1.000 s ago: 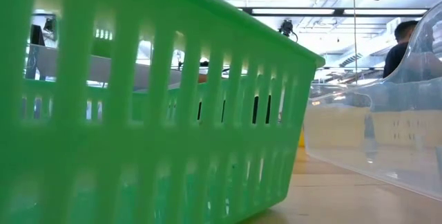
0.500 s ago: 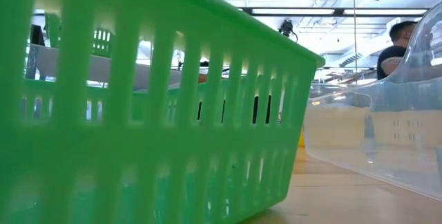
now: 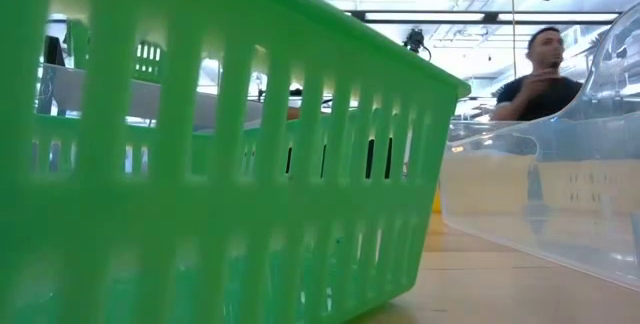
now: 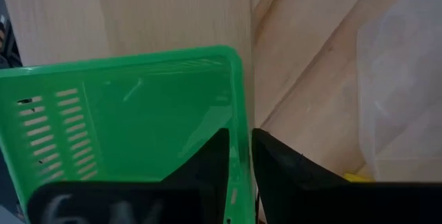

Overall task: Stack baskets on shelf by color
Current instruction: Put the top green bin on the shelf, then put the bottom yellow bin on the shelf

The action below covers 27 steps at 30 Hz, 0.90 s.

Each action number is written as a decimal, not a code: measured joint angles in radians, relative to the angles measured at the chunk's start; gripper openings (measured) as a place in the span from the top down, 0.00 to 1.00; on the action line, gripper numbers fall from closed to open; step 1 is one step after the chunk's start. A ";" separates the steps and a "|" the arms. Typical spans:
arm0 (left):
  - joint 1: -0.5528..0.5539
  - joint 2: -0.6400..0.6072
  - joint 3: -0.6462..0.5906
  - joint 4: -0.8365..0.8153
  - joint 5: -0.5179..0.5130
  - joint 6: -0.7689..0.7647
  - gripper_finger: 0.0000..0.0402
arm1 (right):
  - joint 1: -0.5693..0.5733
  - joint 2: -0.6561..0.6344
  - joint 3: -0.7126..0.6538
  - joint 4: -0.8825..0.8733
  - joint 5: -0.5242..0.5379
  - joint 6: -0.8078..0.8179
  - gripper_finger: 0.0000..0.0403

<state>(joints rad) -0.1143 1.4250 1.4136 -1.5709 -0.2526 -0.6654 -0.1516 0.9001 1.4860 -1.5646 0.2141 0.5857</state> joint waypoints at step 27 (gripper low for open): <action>0.045 -0.075 0.001 0.002 0.049 0.109 0.87 | 0.000 0.003 0.000 0.025 0.001 0.040 0.35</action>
<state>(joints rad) -0.0696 1.3501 1.4145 -1.5686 -0.2041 -0.5564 -0.1520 0.9028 1.4857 -1.5392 0.2153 0.6262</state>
